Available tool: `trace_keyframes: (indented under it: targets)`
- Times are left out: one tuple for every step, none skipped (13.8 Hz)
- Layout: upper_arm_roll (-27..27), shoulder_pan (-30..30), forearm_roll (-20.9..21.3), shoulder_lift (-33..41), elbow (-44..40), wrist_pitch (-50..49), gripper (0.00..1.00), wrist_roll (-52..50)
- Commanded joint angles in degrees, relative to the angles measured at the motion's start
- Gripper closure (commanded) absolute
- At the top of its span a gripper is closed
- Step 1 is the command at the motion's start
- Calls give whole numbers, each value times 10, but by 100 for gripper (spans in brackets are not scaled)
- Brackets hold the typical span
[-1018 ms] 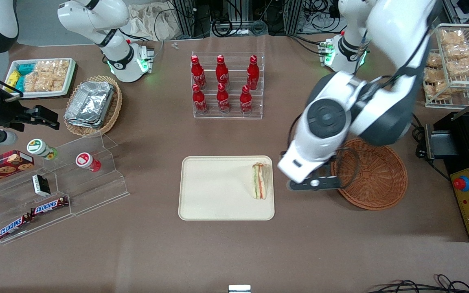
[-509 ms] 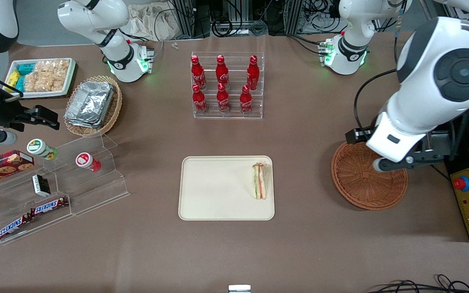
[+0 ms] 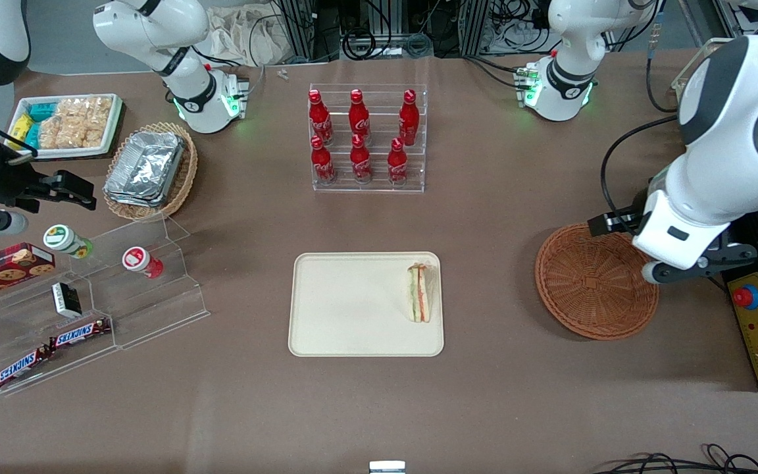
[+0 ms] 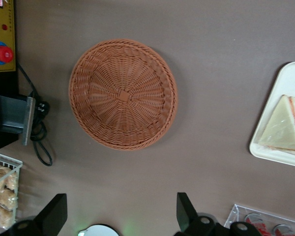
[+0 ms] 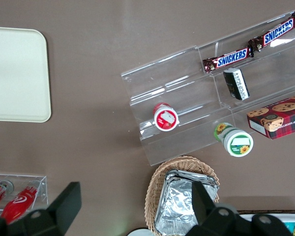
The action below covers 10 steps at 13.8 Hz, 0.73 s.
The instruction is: Place sandwich from basket to tray
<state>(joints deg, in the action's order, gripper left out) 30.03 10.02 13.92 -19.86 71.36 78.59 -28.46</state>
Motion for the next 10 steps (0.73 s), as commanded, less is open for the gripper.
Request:
trace_keyframes:
  targets:
    - [-71, -29, -19, 42, 27, -9, 0, 78]
    - [-127, -56, -37, 51, 27, -11, 0, 115]
    - [-171, -81, -51, 58, 28, -11, 0, 140]
    - [-211, -101, -56, 62, 30, -12, 0, 164]
    - [-239, -114, -61, 68, 40, -10, 0, 187]
    - [-264, -126, -67, 74, 47, -5, 0, 200]
    - [-288, -138, -73, 76, 53, -4, 0, 211]
    - [-312, -155, -81, 76, 53, -4, 0, 217]
    - [-334, -163, -93, 76, 53, -3, 0, 221]
    - [-337, -157, -107, 76, 53, -2, 0, 233]
